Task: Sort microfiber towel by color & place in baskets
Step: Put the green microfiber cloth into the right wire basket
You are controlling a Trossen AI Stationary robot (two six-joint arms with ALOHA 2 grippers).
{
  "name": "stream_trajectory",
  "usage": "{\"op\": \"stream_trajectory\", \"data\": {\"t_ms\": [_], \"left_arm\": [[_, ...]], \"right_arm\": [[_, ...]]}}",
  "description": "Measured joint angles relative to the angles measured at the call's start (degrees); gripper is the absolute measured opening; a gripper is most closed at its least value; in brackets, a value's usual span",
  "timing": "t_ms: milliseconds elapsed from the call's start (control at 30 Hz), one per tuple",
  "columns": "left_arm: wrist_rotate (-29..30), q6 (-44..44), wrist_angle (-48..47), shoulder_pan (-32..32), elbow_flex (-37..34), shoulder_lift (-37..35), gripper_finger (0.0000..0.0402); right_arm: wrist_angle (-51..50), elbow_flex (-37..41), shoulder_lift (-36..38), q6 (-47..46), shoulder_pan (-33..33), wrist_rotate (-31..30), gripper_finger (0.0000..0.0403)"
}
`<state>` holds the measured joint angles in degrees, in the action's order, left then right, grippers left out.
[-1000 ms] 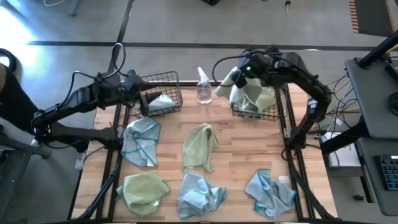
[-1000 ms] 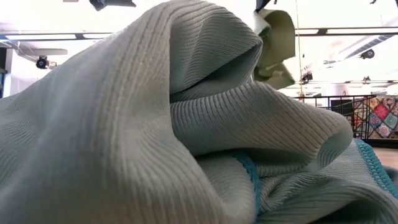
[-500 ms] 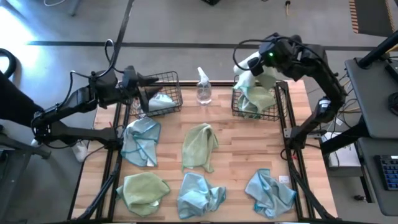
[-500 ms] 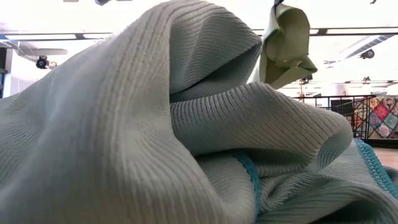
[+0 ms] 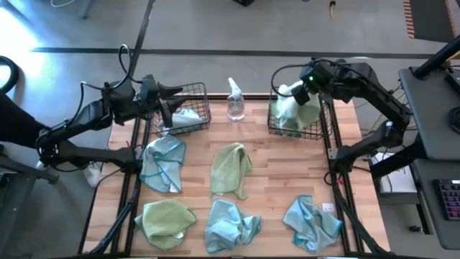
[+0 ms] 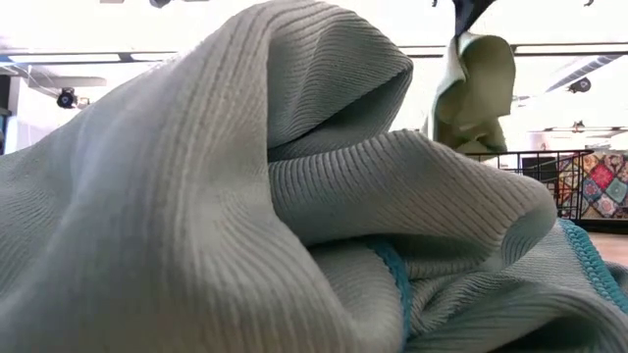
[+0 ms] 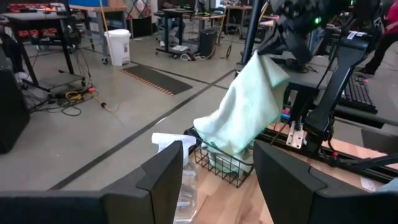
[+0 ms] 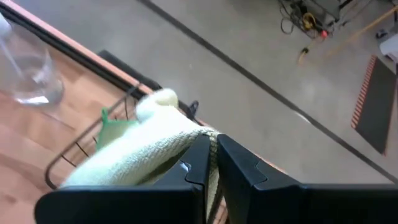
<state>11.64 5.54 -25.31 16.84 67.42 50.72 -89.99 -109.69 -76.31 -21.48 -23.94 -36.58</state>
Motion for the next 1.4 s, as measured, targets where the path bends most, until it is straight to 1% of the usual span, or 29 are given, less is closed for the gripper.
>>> {"op": "stream_trajectory", "data": {"t_ms": [200,300,500,700,867,967,1167,1267,1400], "left_arm": [[0.0,0.5,0.4,0.0,0.0,0.0,0.018],[0.0,0.6,0.4,0.0,0.0,0.0,0.018],[0.0,1.0,0.4,0.0,0.0,0.0,0.018],[-0.1,1.3,0.4,0.0,0.0,0.0,0.018],[-0.1,1.5,0.4,0.0,0.0,0.0,0.018],[-0.1,1.5,0.4,0.0,0.0,0.0,0.018],[-0.1,1.1,0.4,0.0,0.0,0.0,0.018],[-0.2,1.0,0.4,0.0,0.0,0.0,0.018],[-0.2,1.0,0.4,0.0,0.0,0.0,0.018]], "right_arm": [[0.0,7.7,3.9,-1.7,0.0,0.0,0.0024],[0.0,10.4,5.2,-1.9,0.0,0.1,0.0031],[0.0,14.1,6.7,-1.9,0.0,0.2,0.0069],[0.0,14.6,6.6,-3.4,0.0,1.1,0.011],[0.1,15.1,5.3,-9.2,0.0,4.7,0.011],[0.2,15.9,3.8,-11.7,0.3,8.3,0.0103],[1.5,17.3,-1.3,-12.0,3.4,15.1,0.0102],[3.7,17.3,-4.4,-11.8,5.9,18.2,0.0107],[8.1,17.3,-8.2,-10.3,9.5,23.8,0.0111]]}}
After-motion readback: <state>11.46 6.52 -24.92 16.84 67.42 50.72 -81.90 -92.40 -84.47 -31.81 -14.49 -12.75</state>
